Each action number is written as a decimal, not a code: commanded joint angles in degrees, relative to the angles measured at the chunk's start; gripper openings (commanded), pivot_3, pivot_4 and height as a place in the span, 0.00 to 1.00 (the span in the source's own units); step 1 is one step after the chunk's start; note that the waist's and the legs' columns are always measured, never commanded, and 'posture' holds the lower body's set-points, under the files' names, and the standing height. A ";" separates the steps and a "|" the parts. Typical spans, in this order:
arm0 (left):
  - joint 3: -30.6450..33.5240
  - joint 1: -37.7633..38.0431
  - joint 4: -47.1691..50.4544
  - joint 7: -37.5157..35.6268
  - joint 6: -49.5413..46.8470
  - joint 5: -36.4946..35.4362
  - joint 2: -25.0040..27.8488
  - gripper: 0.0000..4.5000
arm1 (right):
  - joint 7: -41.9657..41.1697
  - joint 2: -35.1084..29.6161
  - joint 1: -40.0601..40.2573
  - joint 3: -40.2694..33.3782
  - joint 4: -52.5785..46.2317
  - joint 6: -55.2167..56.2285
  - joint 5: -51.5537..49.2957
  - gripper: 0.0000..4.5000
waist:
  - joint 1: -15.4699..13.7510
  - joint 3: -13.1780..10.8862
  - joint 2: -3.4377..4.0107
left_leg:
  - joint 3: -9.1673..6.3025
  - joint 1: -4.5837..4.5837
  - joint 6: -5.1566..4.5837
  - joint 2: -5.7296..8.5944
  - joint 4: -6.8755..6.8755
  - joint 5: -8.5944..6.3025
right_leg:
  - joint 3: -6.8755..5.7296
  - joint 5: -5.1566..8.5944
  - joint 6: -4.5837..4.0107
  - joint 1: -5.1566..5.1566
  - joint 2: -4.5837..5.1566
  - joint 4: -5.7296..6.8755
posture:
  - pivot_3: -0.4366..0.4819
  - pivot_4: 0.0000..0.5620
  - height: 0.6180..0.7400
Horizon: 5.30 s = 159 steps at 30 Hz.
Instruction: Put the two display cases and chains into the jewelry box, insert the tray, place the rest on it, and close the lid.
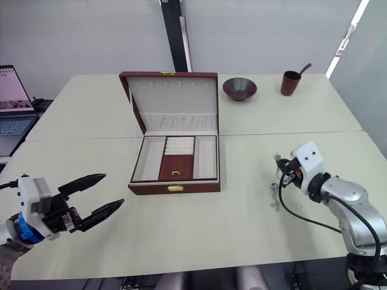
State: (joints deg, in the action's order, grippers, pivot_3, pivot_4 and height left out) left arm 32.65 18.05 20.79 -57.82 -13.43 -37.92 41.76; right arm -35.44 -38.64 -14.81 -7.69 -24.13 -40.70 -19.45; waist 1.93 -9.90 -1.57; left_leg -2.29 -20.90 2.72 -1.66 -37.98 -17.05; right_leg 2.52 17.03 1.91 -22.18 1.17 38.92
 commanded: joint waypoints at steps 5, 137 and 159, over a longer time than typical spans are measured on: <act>4.19 -2.56 -1.75 1.76 -1.16 -1.29 1.33 1.00 | -7.28 1.68 -23.56 8.46 1.30 -3.46 -5.89 0.00 | 0.12 -0.06 0.06 | -0.03 -0.01 0.00 -0.02 0.03 0.00 | -0.03 0.00 -0.01 -0.06 0.00 0.01 | 0.48 0.27 1.00; -11.09 -5.94 8.65 -15.72 -5.15 -5.66 6.79 1.00 | 8.34 4.83 24.64 -2.42 -11.84 -5.25 -0.41 0.99 | -0.22 -0.41 0.15 | -0.13 -0.06 0.05 -0.05 0.11 -0.03 | -0.09 0.09 -0.13 -0.01 -0.02 -0.03 | 0.48 0.27 1.00; -17.07 -8.45 9.91 -16.46 -4.66 -6.18 5.08 1.00 | 21.40 12.52 21.97 3.90 -11.44 -14.16 5.17 0.35 | -0.13 -0.27 -0.05 | -0.14 -0.03 0.05 -0.04 0.10 -0.03 | -0.10 0.10 -0.12 -0.01 -0.07 -0.02 | 0.48 0.27 1.00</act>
State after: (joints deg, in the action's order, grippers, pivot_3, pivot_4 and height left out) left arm 15.50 9.49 29.91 -74.35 -19.04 -43.86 47.05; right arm -14.37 -25.81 6.21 -4.28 -35.72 -53.44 -14.71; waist 1.79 -10.17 -1.62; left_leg -2.43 -20.93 2.76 -1.70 -37.88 -17.08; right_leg 2.41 17.13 1.79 -22.19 1.10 38.89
